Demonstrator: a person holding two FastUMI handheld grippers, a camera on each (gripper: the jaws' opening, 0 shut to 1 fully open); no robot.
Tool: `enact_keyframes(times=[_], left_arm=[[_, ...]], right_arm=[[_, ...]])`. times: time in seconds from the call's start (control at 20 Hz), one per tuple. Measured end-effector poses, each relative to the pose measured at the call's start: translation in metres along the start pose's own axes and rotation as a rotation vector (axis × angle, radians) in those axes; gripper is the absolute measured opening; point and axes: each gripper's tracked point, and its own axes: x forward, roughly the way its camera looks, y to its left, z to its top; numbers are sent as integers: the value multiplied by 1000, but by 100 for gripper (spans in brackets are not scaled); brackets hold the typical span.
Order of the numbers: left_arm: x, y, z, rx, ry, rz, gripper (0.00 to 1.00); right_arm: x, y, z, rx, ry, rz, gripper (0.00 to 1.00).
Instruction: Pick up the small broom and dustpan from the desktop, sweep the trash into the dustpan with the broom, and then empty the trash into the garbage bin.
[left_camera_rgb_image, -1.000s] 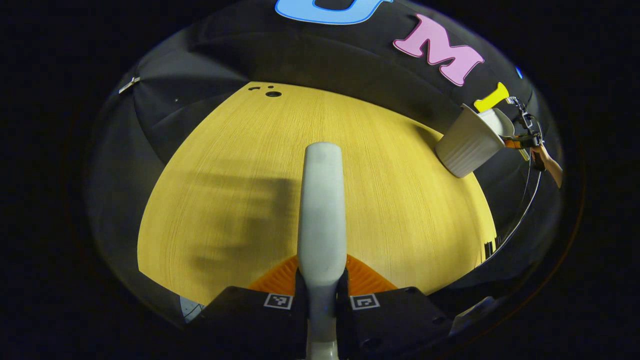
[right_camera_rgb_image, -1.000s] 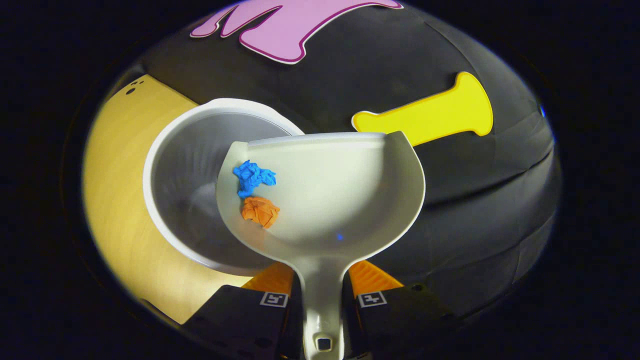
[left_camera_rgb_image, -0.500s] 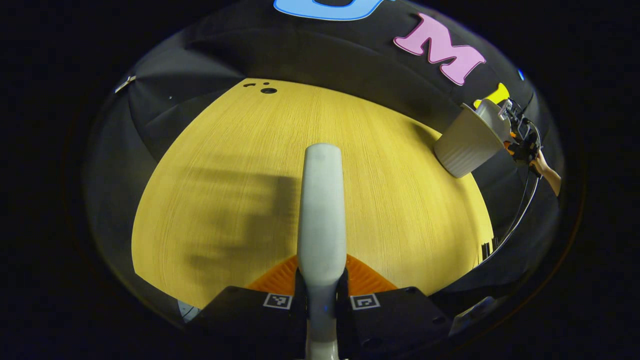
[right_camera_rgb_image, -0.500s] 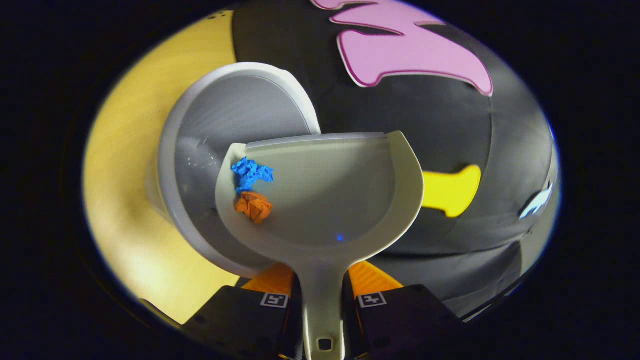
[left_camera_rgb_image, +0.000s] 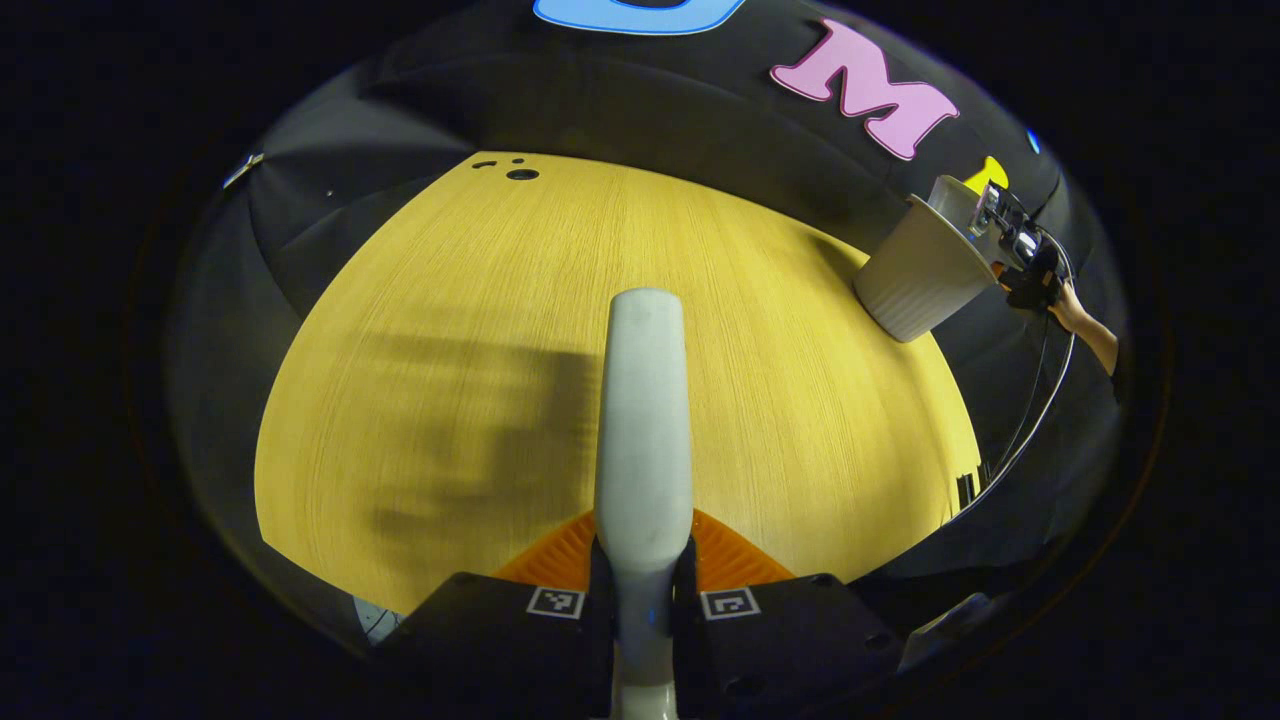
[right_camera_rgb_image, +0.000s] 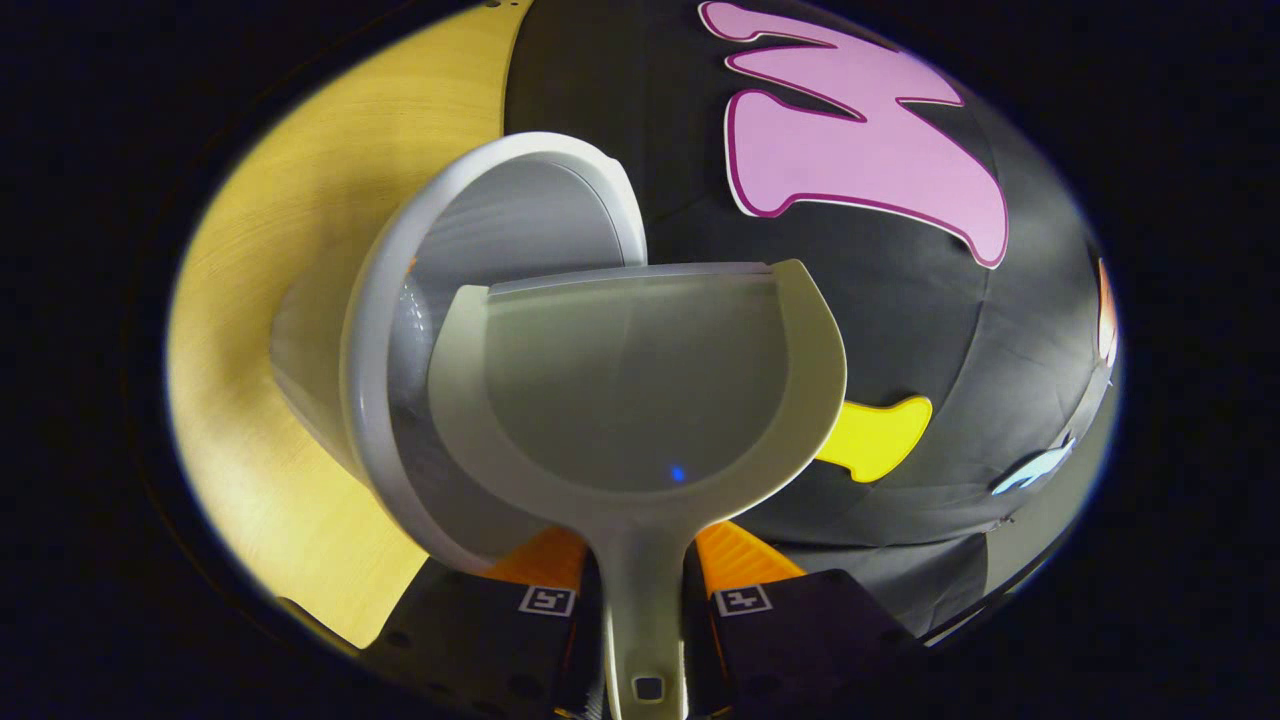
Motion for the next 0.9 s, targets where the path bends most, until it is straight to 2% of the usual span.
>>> enact_keyframes(times=[0.05, 0.1, 0.4, 0.65, 0.7, 0.75, 0.9], left_arm=[[-1, 0, -1, -1, 0, 1, 27], [-1, -1, -2, -4, -1, 0, 28], [-7, -4, 3, -1, -21, 9, 28], [-9, -11, 9, 12, -33, 28, 28], [-10, -14, 11, 22, -41, 35, 28], [-11, -17, 13, 33, -48, 41, 28], [-13, -31, 16, 52, -69, 43, 28]], right_arm=[[2, 1, -1, 18, 8, 13, 39], [2, 2, -4, 45, 21, 31, 36], [-7, 0, -10, 306, 60, 145, 35], [-31, -21, -15, 588, 70, 225, 35], [-32, -26, -13, 637, 67, 244, 39], [-30, -30, -10, 691, 58, 266, 35], [-35, -50, -4, 850, 6, 332, 35]])
